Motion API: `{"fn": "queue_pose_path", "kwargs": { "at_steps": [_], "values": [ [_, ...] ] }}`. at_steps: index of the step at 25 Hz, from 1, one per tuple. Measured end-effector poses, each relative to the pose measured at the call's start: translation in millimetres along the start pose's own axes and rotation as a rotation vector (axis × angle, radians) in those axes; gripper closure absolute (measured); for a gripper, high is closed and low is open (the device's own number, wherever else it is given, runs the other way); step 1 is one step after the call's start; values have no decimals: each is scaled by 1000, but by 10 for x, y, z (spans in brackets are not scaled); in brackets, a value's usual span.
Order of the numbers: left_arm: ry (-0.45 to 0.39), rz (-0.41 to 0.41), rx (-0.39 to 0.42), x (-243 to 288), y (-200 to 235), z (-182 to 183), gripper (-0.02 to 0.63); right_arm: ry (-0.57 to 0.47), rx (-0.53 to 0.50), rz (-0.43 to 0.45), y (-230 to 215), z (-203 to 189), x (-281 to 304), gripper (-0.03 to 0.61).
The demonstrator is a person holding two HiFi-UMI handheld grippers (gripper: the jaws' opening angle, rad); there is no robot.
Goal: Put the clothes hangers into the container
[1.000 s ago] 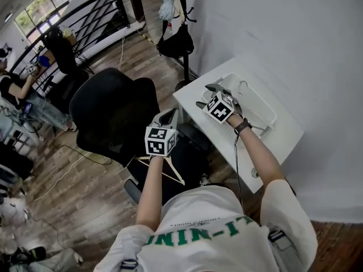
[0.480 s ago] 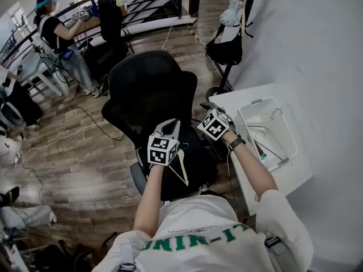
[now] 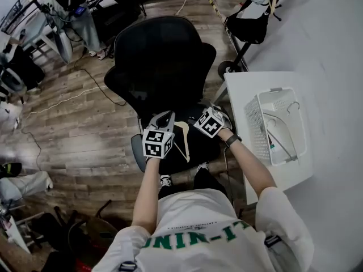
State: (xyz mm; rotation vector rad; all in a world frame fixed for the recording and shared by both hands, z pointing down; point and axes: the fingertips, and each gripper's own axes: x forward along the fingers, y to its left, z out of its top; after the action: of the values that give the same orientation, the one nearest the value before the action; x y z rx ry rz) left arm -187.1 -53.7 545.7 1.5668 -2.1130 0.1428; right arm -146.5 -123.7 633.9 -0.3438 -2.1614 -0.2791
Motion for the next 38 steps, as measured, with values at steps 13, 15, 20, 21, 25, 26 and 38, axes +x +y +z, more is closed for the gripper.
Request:
{"fn": "queue_pose_path", "kwargs": {
  "at_steps": [13, 15, 20, 21, 25, 26, 38],
  "values": [
    [132, 49, -153, 597, 583, -1721, 598, 85, 228, 179, 672, -1331, 1738, 256],
    [138, 59, -164, 791, 684, -2006, 598, 103, 276, 180, 668, -1548, 2107, 256],
    [151, 97, -240, 1060, 839, -2633, 598, 192, 463, 155, 735, -2177, 2825, 270],
    [158, 100, -253, 1094, 854, -2740, 598, 216, 508, 143, 754, -2298, 2938, 282],
    [189, 102, -275, 1173, 901, -3045, 598, 264, 663, 109, 850, -2638, 3322, 267],
    [192, 105, -278, 1186, 928, -3089, 598, 263, 691, 102, 860, -2672, 3395, 268],
    [194, 126, -304, 1165, 1164, -3177, 598, 240, 896, -69, 684, -2907, 3504, 442]
  ]
}}
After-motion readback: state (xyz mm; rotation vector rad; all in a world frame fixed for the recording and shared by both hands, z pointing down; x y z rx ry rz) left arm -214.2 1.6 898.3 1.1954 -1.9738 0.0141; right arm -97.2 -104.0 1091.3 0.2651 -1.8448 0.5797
